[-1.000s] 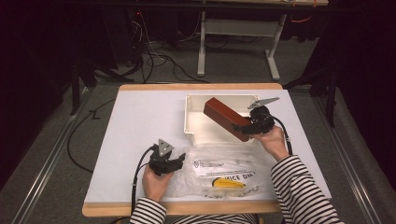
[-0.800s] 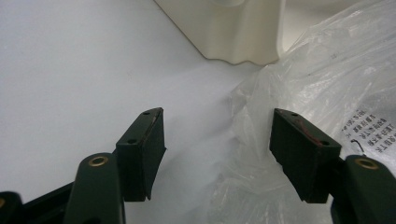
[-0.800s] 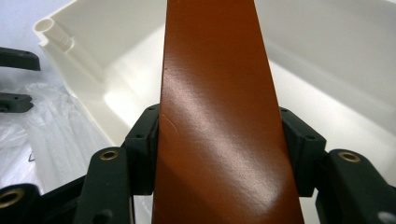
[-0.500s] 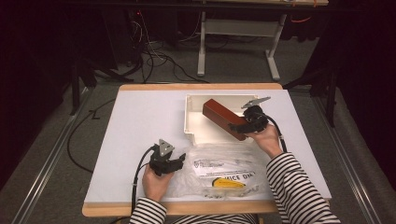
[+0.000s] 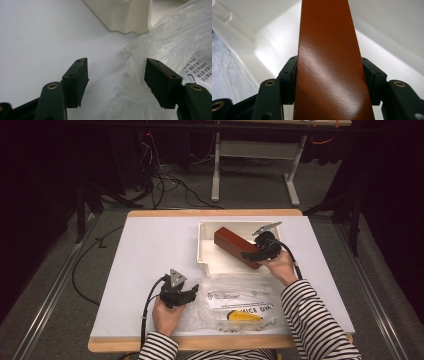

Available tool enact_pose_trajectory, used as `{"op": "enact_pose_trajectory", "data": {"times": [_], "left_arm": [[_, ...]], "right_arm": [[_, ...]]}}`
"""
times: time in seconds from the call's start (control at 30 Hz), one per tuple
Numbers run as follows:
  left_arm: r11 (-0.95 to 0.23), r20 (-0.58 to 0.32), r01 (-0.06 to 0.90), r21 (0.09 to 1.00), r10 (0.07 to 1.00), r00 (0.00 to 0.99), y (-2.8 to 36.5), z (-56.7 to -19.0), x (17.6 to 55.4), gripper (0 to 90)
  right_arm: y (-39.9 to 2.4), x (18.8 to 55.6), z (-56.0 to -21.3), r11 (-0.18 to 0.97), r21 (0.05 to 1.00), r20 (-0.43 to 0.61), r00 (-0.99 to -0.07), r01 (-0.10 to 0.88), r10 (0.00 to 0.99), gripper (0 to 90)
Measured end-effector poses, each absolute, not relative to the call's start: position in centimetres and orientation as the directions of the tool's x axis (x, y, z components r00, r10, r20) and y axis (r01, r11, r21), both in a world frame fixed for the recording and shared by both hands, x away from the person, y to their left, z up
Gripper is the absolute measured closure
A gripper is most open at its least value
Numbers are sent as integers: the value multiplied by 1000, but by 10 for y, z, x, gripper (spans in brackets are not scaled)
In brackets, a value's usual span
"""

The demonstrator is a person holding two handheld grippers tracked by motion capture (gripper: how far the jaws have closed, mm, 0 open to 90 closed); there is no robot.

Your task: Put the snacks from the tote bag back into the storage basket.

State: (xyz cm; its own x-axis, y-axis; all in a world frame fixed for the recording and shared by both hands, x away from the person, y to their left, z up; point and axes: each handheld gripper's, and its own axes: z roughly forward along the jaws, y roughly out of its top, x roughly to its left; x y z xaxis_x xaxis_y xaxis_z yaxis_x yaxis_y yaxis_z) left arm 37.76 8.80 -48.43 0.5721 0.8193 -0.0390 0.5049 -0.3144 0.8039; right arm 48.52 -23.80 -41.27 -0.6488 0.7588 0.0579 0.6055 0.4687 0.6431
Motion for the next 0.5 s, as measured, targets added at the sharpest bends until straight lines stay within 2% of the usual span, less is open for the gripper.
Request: {"op": "enact_pose_trajectory", "data": {"times": [0.5], "left_arm": [[-327,-27,501,801,817,576,87,-484,377,361]], "right_arm": [[-232,494,-423,515,567,45,-649,643,759,404]]}}
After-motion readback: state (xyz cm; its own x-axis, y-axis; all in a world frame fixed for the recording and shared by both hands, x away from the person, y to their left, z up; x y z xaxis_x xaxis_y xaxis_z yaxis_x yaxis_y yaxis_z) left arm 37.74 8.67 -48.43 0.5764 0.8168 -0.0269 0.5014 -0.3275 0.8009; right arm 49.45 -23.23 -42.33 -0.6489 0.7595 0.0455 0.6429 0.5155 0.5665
